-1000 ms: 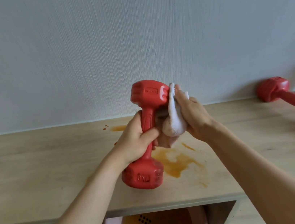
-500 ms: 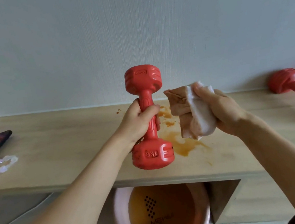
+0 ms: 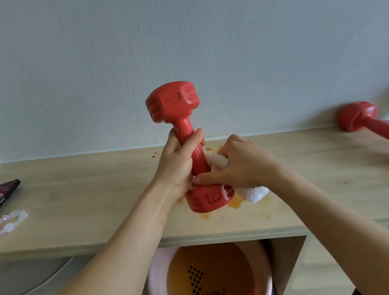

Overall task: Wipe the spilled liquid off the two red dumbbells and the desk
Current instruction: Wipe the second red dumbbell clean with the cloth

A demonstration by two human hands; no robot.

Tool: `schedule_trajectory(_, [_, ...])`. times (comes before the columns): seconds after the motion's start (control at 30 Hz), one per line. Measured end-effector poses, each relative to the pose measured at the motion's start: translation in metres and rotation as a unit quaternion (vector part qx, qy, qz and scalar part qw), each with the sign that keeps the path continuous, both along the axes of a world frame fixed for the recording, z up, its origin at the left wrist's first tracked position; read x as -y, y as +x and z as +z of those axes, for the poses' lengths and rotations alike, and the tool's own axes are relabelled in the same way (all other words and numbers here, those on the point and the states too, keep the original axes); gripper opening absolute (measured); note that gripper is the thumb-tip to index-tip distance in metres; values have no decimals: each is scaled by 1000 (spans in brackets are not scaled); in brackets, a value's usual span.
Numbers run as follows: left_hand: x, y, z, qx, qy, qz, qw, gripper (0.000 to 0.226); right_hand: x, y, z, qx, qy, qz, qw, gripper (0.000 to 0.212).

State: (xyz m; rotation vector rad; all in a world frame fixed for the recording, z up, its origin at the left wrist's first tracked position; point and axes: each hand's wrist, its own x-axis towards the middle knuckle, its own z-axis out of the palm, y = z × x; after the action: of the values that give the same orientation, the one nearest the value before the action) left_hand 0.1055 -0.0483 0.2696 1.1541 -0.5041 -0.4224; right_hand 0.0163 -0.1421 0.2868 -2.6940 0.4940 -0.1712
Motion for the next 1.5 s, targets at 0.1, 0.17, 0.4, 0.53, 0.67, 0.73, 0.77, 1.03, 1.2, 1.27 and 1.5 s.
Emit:
schedule_trajectory(0.1, [7,-4,-1,12,3,-20,1000,11,2,7,1,-13,-8,-15,1000,57])
schedule_trajectory(0.17, [11,-5,-4,4,-10,-44,999,11,8,8,0,10,94,-12,995,56])
schedule_trajectory(0.4, [28,0,2,58,-11,-132,989,11,32,5,-4,126,139,-72,980,60])
schedule_trajectory(0.53, [37,10,-1,172,76,-183,965,20,67,-3,-12,151,-3,-82,985,43])
schedule_trajectory(0.67, [48,14,-17,227,187,-181,939,33,98,-17,-25,166,-82,-89,979,35])
schedule_trajectory(0.73, [54,13,-20,134,175,-173,960,24,109,-25,-31,174,-95,-97,975,36])
schedule_trajectory(0.77, [59,16,-21,73,161,-194,965,20,114,-29,-34,182,-102,-101,973,36])
schedule_trajectory(1.03, [99,32,-25,-97,237,-364,895,50,150,-50,-45,261,-225,-87,935,31])
schedule_trajectory(1.2, [130,25,-23,-119,318,-420,841,74,162,-58,-44,287,-263,-66,919,25])
schedule_trajectory(1.27, [142,9,-12,-108,289,-471,826,62,166,-59,-45,281,-286,-54,914,21])
schedule_trajectory(1.5, [159,-20,-14,-28,326,-415,849,42,181,-65,-55,286,-333,-35,898,23])
